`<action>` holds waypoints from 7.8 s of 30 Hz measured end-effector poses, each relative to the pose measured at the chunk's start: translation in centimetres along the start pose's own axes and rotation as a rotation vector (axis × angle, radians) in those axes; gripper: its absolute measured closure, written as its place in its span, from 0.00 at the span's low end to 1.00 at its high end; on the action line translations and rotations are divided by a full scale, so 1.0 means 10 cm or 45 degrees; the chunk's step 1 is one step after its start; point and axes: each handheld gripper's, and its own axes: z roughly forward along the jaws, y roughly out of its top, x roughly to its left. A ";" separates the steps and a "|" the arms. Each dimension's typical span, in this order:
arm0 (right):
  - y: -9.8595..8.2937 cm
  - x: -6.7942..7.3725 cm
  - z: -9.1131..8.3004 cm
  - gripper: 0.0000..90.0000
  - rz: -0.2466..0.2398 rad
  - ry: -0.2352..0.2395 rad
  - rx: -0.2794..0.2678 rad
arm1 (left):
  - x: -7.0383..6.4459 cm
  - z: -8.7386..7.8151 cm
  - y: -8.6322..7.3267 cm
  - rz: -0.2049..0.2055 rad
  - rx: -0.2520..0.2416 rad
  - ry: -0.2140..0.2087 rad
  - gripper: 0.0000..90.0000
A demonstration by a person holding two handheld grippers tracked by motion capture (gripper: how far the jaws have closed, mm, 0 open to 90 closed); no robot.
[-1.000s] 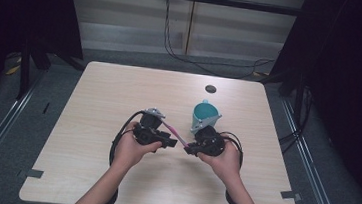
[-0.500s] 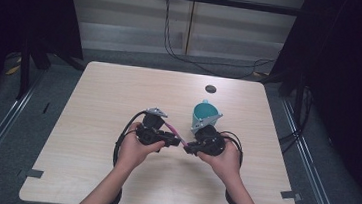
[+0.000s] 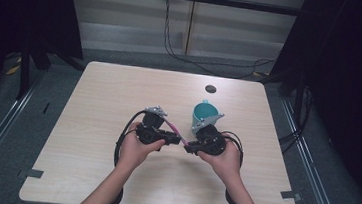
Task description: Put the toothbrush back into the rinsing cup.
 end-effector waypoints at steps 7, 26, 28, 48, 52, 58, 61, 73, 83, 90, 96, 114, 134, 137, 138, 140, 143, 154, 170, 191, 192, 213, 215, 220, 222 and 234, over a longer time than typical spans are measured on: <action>-0.01 -0.03 0.00 0.91 0.007 -0.011 0.006 | 0.01 -0.02 0.00 -0.004 -0.007 -0.008 0.78; 0.01 0.00 0.01 0.91 0.009 0.023 -0.014 | 0.01 0.03 -0.01 -0.040 -0.037 0.013 0.79; 0.01 0.01 0.02 0.91 0.009 0.023 -0.017 | 0.02 0.03 -0.01 -0.052 -0.045 0.007 0.81; -0.01 0.01 0.03 0.91 0.067 0.044 -0.070 | -0.01 0.02 0.03 -0.074 -0.104 -0.015 0.83; 0.00 0.02 0.05 0.91 0.069 0.042 -0.065 | -0.01 0.03 0.03 -0.078 -0.113 -0.009 0.83; 0.00 0.03 0.06 0.91 0.073 0.056 -0.076 | -0.01 0.03 0.03 -0.079 -0.128 -0.009 0.83; 0.01 0.04 0.07 0.90 0.078 0.063 -0.084 | -0.02 0.03 0.03 -0.077 -0.139 -0.002 0.85; 0.01 0.05 0.10 0.90 0.102 0.080 -0.107 | -0.04 0.03 0.05 -0.061 -0.145 -0.032 0.91; 0.02 0.08 0.13 0.88 0.115 0.106 -0.126 | -0.05 0.03 0.07 -0.039 -0.148 -0.023 0.92; 0.02 0.10 0.14 0.85 0.104 0.113 -0.133 | -0.05 0.04 0.08 -0.038 -0.142 -0.021 0.92; 0.02 0.09 0.12 0.74 0.111 0.099 -0.149 | -0.04 0.02 0.08 -0.033 -0.115 -0.001 0.92; 0.03 -0.08 -0.22 0.64 0.130 0.036 -0.231 | 0.00 -0.06 0.06 -0.019 -0.067 0.038 0.92; 0.36 -0.10 -0.61 0.68 0.131 0.015 -0.347 | -0.04 0.02 0.09 -0.015 -0.053 0.031 0.92; 0.42 -0.09 -0.63 0.69 0.130 0.017 -0.346 | -0.05 0.02 0.09 -0.009 -0.049 0.030 0.92; 0.43 -0.08 -0.63 0.69 0.127 0.022 -0.345 | -0.05 0.02 0.09 -0.011 -0.050 0.028 0.92; 0.45 -0.07 -0.63 0.70 0.122 0.018 -0.346 | -0.06 0.03 0.10 -0.011 -0.053 0.026 0.92; 0.48 -0.06 -0.61 0.72 0.126 0.030 -0.340 | -0.08 0.04 0.10 -0.004 -0.052 0.019 0.92; 0.53 -0.05 -0.54 0.75 0.148 0.045 -0.349 | -0.14 0.07 0.11 0.015 -0.062 0.005 0.92; 0.52 -0.07 -0.54 0.84 0.220 0.057 -0.438 | -0.22 0.10 0.16 0.006 -0.102 -0.033 0.92; 0.49 -0.05 -0.52 0.93 0.248 0.067 -0.556 | -0.21 0.06 0.17 -0.047 -0.168 -0.081 0.92; 0.49 -0.05 -0.53 0.94 0.239 0.063 -0.557 | -0.21 0.06 0.16 -0.047 -0.170 -0.085 0.92; 0.50 -0.06 -0.65 0.94 0.171 0.027 -0.576 | -0.15 -0.08 0.11 0.063 -0.244 -0.022 0.50; 0.50 -0.07 -0.67 0.94 0.173 0.027 -0.578 | -0.14 -0.09 0.09 0.079 -0.252 -0.009 0.45; 0.50 -0.10 -0.71 0.94 0.175 0.018 -0.585 | -0.06 -0.13 0.04 0.095 -0.246 0.006 0.40; 0.50 -0.11 -0.72 0.94 0.177 0.014 -0.591 | -0.04 -0.14 0.02 0.101 -0.244 0.016 0.40; 0.58 -0.21 -0.94 0.94 0.180 -0.030 -0.625 | 0.02 -0.20 -0.09 0.185 -0.163 0.117 0.27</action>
